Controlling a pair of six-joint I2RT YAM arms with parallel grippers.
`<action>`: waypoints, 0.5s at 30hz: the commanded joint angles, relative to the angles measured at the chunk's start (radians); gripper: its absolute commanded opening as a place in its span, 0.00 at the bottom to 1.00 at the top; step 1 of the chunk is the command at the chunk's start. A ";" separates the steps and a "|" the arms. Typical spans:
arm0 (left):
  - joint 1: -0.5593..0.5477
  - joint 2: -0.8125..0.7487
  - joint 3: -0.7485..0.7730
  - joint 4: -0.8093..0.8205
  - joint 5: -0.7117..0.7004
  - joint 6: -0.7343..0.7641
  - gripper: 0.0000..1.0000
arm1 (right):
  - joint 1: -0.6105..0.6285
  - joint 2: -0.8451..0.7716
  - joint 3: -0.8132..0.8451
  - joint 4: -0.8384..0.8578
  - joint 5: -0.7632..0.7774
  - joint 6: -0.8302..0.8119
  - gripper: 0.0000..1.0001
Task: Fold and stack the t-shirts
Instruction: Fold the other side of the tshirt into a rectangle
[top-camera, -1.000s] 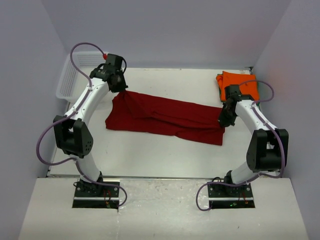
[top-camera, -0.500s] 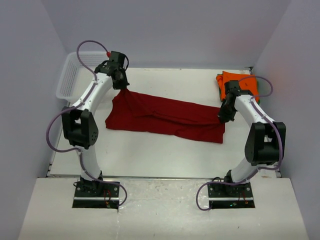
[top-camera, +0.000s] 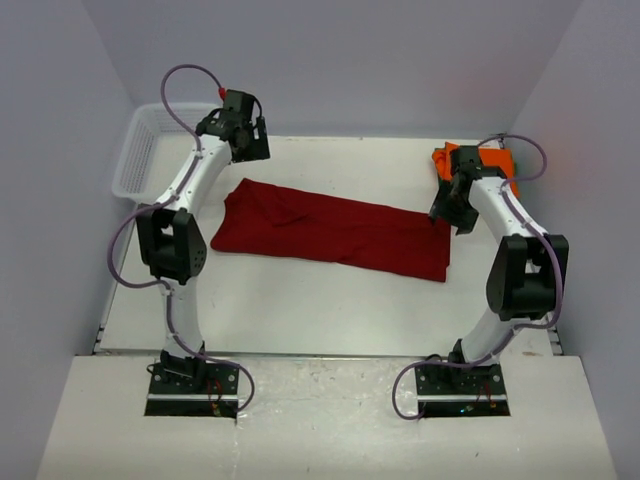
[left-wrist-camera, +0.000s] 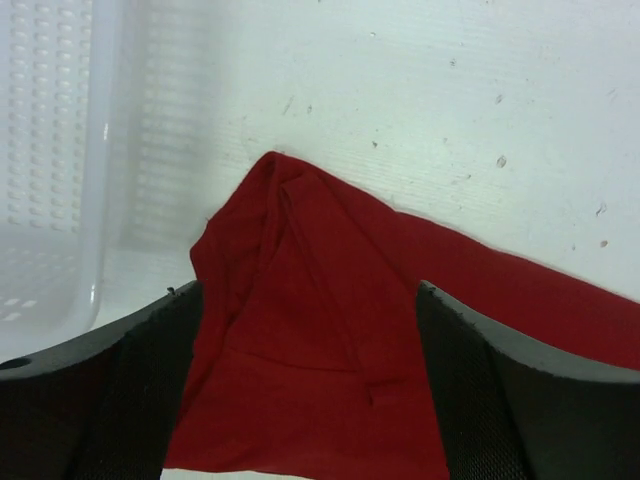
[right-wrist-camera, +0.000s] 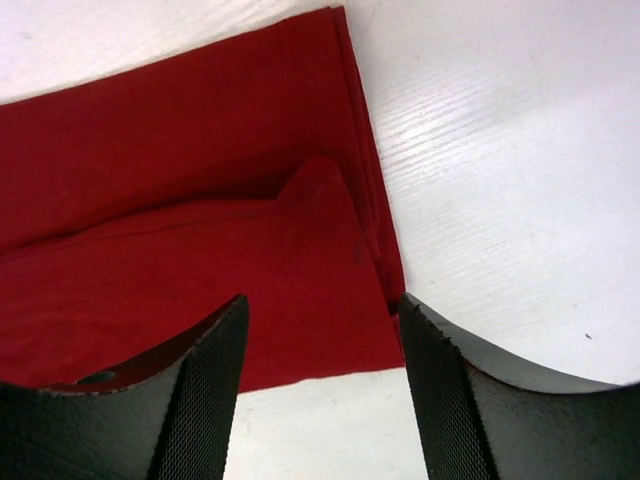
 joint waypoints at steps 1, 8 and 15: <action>-0.039 -0.138 0.003 0.008 -0.058 0.017 0.87 | 0.029 -0.110 0.054 -0.016 0.010 -0.018 0.63; -0.088 -0.425 -0.415 0.057 0.043 -0.073 0.25 | 0.181 -0.175 0.067 -0.022 0.003 -0.020 0.59; -0.091 -0.570 -0.890 0.226 0.146 -0.161 0.00 | 0.236 -0.143 0.040 0.053 -0.136 -0.039 0.00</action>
